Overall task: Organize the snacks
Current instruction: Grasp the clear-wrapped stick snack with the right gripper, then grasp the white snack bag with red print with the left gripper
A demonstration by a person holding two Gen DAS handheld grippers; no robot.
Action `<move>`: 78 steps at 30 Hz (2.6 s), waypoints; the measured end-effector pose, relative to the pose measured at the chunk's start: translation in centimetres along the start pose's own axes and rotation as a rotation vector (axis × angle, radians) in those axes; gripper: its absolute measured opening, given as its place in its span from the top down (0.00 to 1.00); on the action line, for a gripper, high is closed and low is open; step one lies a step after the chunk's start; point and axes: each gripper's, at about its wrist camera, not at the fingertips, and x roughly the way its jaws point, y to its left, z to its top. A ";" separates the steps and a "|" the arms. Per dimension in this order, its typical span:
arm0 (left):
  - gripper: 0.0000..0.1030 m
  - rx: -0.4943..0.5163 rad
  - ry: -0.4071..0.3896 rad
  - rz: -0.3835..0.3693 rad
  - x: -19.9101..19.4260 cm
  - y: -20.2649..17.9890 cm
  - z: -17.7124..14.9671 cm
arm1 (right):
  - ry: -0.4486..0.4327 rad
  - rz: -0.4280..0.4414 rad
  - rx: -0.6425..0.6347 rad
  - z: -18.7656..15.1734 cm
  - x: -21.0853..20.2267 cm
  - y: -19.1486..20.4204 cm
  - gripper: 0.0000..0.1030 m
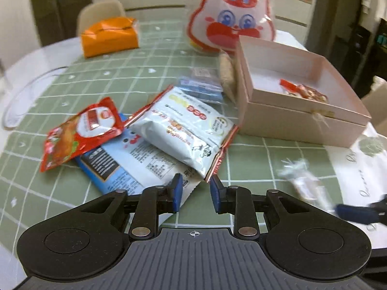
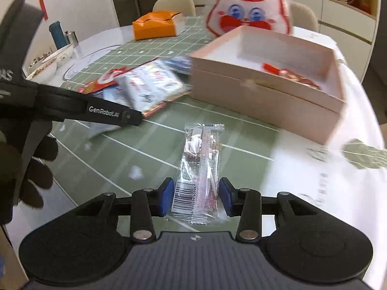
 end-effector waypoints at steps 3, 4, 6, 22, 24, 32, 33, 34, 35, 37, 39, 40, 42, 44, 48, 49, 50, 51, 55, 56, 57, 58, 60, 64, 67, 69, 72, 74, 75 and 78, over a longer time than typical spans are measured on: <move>0.71 -0.047 0.010 0.062 -0.6 0.1 -0.9 | -0.017 -0.041 -0.019 -0.9 -0.9 -1.7 0.50; 0.71 -0.050 0.016 0.088 -1.0 0.2 -1.3 | -0.026 -0.050 -0.021 -1.2 -0.9 -2.3 0.46; 0.71 -0.053 0.033 0.131 -1.6 0.6 -1.7 | -0.046 -0.050 -0.006 -1.5 -0.9 -3.4 0.38; 0.70 -0.300 -0.055 0.051 0.0 1.8 6.8 | -0.153 -0.069 -0.058 -2.5 0.4 -2.7 0.14; 0.70 -0.223 -0.073 0.104 1.4 0.9 8.0 | -0.155 -0.069 -0.058 -2.6 0.4 -2.7 0.14; 0.73 0.067 0.026 0.039 3.7 -0.2 6.2 | -0.151 -0.082 -0.049 -2.6 0.5 -2.7 0.10; 0.73 0.120 0.038 -0.025 3.1 -0.6 5.1 | -0.151 -0.082 -0.048 -2.6 0.4 -2.7 0.10; 0.73 0.172 0.036 -0.073 2.4 -1.0 3.9 | -0.150 -0.083 -0.047 -2.6 0.5 -2.8 0.10; 0.73 0.223 0.042 -0.113 1.8 -1.3 2.8 | -0.150 -0.084 -0.046 -2.6 0.5 -2.8 0.09; 0.73 0.282 0.042 -0.163 0.2 -1.7 0.7 | -0.148 -0.085 -0.045 -2.6 0.5 -2.8 0.09; 0.71 0.247 0.034 -0.155 -1.6 -1.6 -0.6 | -0.147 -0.086 -0.044 -2.5 0.5 -2.8 0.08; 0.71 0.198 0.031 -0.138 -2.5 -1.2 -1.0 | -0.146 -0.086 -0.044 -2.5 0.5 -2.8 0.08; 0.72 0.071 0.054 -0.090 -4.0 -0.5 -1.6 | -0.147 -0.086 -0.044 -2.5 0.5 -2.8 0.08; 0.72 -0.027 0.089 -0.064 -5.1 0.0 -2.0 | -0.143 -0.081 -0.047 -2.5 0.6 -2.8 0.06; 0.72 -0.126 0.155 -0.047 -6.0 -0.5 -3.1 | -0.137 -0.071 -0.055 -2.5 0.8 -2.8 0.03; 0.72 -0.123 0.168 -0.042 -6.0 -0.9 -3.3 | -0.135 -0.068 -0.058 -2.4 0.8 -2.8 0.02; 0.71 -0.115 0.172 -0.040 -6.1 -1.4 -3.6 | -0.132 -0.065 -0.060 -2.4 0.9 -2.8 0.01; 0.67 -0.097 0.162 -0.028 -6.0 -1.9 -3.8 | -0.130 -0.062 -0.062 -2.4 0.9 -2.8 0.00; 0.51 -0.052 0.152 -0.015 -5.5 -3.7 -3.7 | -0.131 -0.059 -0.064 -2.5 0.8 -2.8 0.00; 0.41 -0.040 0.158 -0.024 -5.3 -4.1 -3.6 | -0.131 -0.059 -0.064 -2.4 0.8 -2.8 0.00; 0.30 -0.027 0.165 -0.035 -5.1 -4.3 -3.5 | -0.131 -0.058 -0.064 -2.4 0.8 -2.8 0.00; 0.24 -0.012 0.173 -0.053 -4.9 -4.6 -3.4 | -0.132 -0.057 -0.065 -2.5 0.8 -2.8 0.00; 0.09 0.018 0.182 -0.081 -4.5 -5.1 -3.4 | -0.132 -0.055 -0.067 -2.5 0.7 -2.8 0.00; 0.15 0.018 0.147 -0.067 -4.8 -4.9 -3.9 | -0.133 -0.054 -0.066 -2.5 0.7 -2.8 0.00; 0.21 0.035 0.126 0.021 -5.1 -4.3 -4.5 | -0.133 -0.053 -0.071 -2.5 0.7 -2.8 0.00; 0.19 0.010 0.152 0.024 -4.7 -3.5 -4.6 | -0.134 -0.051 -0.071 -2.5 0.7 -2.8 0.00; 0.16 -0.044 0.184 -0.001 -3.7 -2.6 -4.4 | -0.134 -0.051 -0.071 -2.6 0.7 -2.8 0.00; 0.15 -0.073 0.177 -0.003 -3.3 -2.2 -4.1 | -0.133 -0.051 -0.070 -2.6 0.7 -2.8 0.00; 0.15 -0.077 0.173 -0.001 -3.2 -2.1 -4.0 | -0.134 -0.050 -0.071 -2.6 0.7 -2.9 0.00; 0.21 -0.079 0.158 -0.020 -3.3 -2.0 -4.0 | -0.134 -0.050 -0.071 -2.5 0.7 -2.9 0.00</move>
